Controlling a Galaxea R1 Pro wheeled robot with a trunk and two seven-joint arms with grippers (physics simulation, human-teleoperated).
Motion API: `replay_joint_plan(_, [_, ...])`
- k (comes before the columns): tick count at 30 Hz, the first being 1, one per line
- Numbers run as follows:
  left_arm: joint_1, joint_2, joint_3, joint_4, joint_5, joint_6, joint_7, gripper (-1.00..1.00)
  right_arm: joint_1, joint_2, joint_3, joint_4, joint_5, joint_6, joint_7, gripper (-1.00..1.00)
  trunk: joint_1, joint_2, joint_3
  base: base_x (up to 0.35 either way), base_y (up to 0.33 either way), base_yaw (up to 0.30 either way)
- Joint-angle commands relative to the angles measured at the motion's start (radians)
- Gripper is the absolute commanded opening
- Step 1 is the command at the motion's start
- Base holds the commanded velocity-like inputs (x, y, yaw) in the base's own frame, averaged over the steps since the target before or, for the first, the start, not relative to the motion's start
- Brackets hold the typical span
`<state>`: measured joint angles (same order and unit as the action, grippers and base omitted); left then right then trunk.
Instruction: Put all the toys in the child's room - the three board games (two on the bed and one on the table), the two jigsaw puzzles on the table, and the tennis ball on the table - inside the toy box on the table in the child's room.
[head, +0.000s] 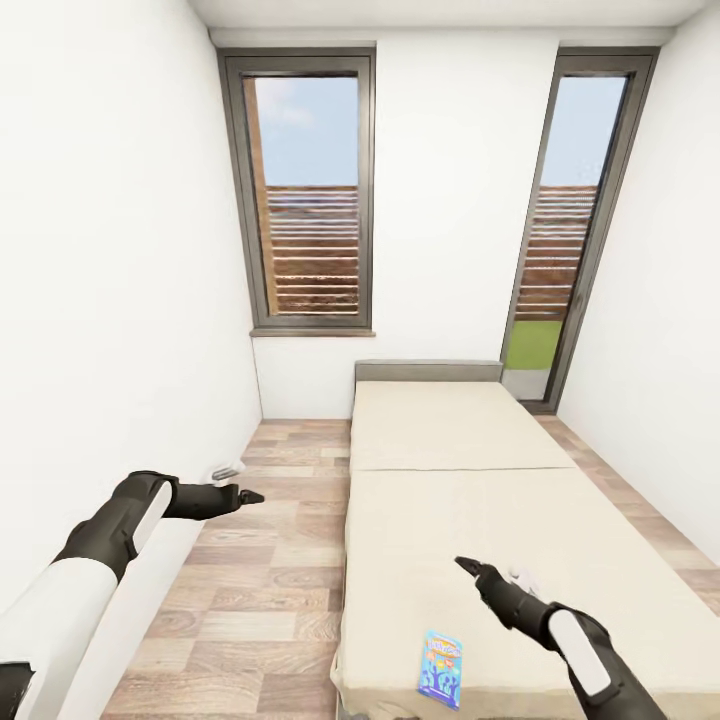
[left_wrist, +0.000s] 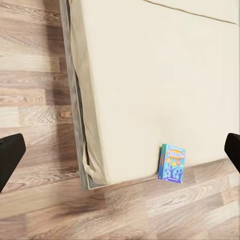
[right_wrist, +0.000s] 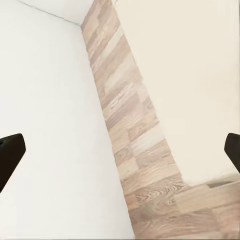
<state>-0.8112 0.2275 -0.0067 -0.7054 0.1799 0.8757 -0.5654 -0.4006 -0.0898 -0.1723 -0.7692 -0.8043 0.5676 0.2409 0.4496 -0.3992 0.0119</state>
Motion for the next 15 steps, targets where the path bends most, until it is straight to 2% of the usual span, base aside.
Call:
replay_joint_plan(1, [0.000,0.001,0.000,0.000,0.008,0.008,-0.006,1.00,0.000,-0.002,-0.016,0.050,-0.021,0.007,0.040,1.00,0.000,-0.001,0.000,0.000,0.000,0.000])
replay_joint_plan(2, [0.000,0.001,0.000,0.000,0.008,0.008,-0.012,1.00,0.000,-0.003,-0.022,0.074,-0.030,0.007,0.063,1.00,0.000,-0.001,0.000,0.000,0.000,0.000])
replay_joint_plan(4, [0.000,0.001,0.001,0.000,0.009,0.010,-0.043,1.00,-0.001,-0.007,-0.038,0.160,-0.049,0.006,0.161,1.00,0.000,-0.001,0.000,0.000,0.000,0.000])
replay_joint_plan(6, [0.000,0.003,0.002,0.000,0.009,0.011,-0.076,1.00,-0.001,-0.012,-0.039,0.214,-0.054,0.003,0.225,1.00,0.000,-0.001,0.000,0.000,0.000,0.000])
replay_joint_plan(12, [0.000,0.007,0.024,-0.001,0.009,0.017,-0.109,1.00,-0.001,-0.018,-0.037,0.249,-0.056,-0.002,0.264,1.00,0.000,-0.001,0.000,0.000,0.000,0.000])
replay_joint_plan(15, [0.000,0.008,0.058,-0.001,0.009,0.030,-0.115,1.00,0.000,-0.019,-0.037,0.253,-0.056,-0.004,0.268,1.00,0.000,-0.001,0.000,0.000,0.000,0.000])
